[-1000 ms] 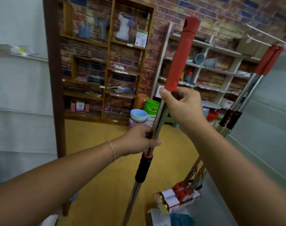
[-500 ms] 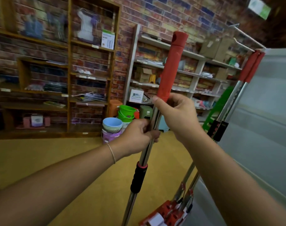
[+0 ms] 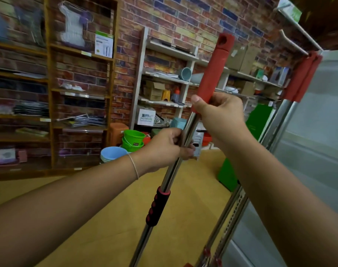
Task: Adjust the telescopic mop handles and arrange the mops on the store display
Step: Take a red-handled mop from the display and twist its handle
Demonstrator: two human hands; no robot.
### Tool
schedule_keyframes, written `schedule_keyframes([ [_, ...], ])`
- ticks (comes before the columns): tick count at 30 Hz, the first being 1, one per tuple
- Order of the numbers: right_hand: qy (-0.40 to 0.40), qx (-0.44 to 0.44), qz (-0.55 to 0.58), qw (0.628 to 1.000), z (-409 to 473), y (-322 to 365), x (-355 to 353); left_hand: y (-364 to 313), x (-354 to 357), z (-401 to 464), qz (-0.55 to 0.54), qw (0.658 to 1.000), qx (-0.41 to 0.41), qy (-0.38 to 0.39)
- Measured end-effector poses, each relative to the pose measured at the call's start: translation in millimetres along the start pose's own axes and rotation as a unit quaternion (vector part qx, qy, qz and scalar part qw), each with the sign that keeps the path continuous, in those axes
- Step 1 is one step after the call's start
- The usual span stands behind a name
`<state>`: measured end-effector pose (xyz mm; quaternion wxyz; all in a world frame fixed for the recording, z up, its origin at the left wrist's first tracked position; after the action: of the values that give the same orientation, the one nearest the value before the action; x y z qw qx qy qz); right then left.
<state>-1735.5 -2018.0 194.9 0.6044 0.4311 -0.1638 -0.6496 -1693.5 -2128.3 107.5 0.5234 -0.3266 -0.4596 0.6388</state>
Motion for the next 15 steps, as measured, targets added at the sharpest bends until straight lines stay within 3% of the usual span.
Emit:
schedule_keyframes([
  [4,-0.027,-0.004,-0.021,0.999,28,-17,-5,11,4,39,-0.055,0.997,0.005,0.054],
  [15,-0.1,0.021,-0.146,0.984,95,-56,-6,39,21,151,0.003,0.993,0.043,0.106],
])
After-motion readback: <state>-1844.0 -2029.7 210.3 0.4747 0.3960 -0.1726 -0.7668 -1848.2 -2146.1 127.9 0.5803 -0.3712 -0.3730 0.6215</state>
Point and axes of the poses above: each hand's wrist, its own z-axis towards the middle knuckle, its own x-axis out of the palm, y = z × x, the point moved 3 cm from there along z, towards the middle knuckle, and after that the axes turned 14 degrees about -z, right-handed, at the moved point
